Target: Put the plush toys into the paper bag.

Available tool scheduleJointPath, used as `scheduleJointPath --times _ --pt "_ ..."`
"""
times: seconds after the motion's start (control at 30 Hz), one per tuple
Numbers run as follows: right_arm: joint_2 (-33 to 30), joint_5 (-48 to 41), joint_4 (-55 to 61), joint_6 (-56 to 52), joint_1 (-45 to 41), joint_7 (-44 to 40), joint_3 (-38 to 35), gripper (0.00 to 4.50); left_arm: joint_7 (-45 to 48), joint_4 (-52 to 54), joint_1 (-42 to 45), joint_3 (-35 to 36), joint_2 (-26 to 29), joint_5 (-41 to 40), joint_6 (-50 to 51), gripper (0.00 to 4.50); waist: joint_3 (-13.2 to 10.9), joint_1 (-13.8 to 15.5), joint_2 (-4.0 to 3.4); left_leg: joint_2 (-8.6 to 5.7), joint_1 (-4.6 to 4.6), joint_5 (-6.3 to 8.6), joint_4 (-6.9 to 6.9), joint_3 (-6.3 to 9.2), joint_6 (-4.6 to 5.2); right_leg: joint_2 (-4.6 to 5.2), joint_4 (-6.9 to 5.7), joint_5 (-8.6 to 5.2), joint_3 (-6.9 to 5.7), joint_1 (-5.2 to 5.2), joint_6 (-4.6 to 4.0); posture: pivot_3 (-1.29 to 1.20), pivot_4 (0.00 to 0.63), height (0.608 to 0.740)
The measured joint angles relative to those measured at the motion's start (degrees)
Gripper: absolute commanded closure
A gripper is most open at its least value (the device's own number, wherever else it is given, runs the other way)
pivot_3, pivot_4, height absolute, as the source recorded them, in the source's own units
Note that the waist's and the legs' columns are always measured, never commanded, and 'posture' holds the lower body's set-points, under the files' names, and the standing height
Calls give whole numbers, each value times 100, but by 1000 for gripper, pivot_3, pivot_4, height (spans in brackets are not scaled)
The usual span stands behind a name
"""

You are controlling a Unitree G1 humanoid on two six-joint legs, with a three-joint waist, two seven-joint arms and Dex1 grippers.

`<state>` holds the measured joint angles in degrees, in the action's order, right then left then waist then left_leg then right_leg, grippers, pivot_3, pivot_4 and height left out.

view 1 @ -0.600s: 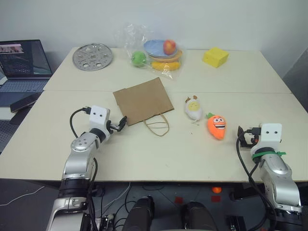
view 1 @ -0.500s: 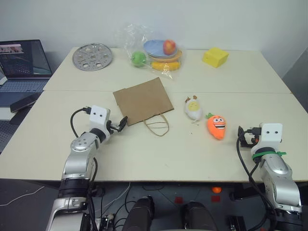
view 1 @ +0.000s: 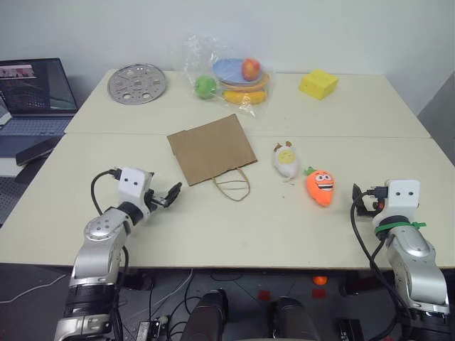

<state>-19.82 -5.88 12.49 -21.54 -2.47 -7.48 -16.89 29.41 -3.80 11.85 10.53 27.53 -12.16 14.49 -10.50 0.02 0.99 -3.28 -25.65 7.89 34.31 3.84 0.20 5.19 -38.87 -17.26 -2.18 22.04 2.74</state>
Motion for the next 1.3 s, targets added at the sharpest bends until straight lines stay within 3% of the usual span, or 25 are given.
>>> scheduleJointPath --times 0.4,0.5,0.63,0.8,1.03,1.13,1.3 --pt "-239 -89 92 -72 -19 -248 -11 0 350 130 24 -210 243 20 -31 51 -1 -1 0 1 -4 0 -3 -7 0 -1 -1 2 3 1 -4 0 150 740" --pt "-566 -417 368 -310 -107 -612 -176 0 982 175 175 -438 663 24 -246 51 -2 -1 -1 1 -6 0 -3 -9 1 -1 -1 2 4 2 -4 0 150 740" --pt "-1274 -1522 1193 -852 -217 -1750 -221 0 1938 283 779 -955 906 -30 -374 51 -5 19 -3 7 -12 0 -3 -8 1 1 7 -3 -2 -6 -7 0 150 740" --pt "-2109 -2728 2281 -1753 -5 -2828 69 0 2642 -253 1696 -1838 668 292 -830 51 -7 52 2 7 -17 2 -8 -6 4 1 32 0 -11 -23 -10 0 150 740" --pt "-2041 -3221 2792 -2393 -92 -2535 319 0 2514 -1700 2415 -2421 39 1001 -1493 51 -14 39 12 5 -22 3 -8 -4 6 2 29 2 -14 -18 -2 0 150 740" --pt "-1938 -3259 2970 -2468 -57 -2247 336 0 2373 -1992 2515 -2431 -149 1121 -1588 617 -15 45 15 1 -23 3 -7 -5 6 2 34 4 -12 -20 5 0 150 740" --pt "-1914 -3232 3064 -2440 387 -2140 333 0 2382 -2090 2526 -2371 -264 1079 -1593 2194 -16 47 16 -1 -23 3 -7 -4 7 2 32 7 -14 -21 3 0 150 740"
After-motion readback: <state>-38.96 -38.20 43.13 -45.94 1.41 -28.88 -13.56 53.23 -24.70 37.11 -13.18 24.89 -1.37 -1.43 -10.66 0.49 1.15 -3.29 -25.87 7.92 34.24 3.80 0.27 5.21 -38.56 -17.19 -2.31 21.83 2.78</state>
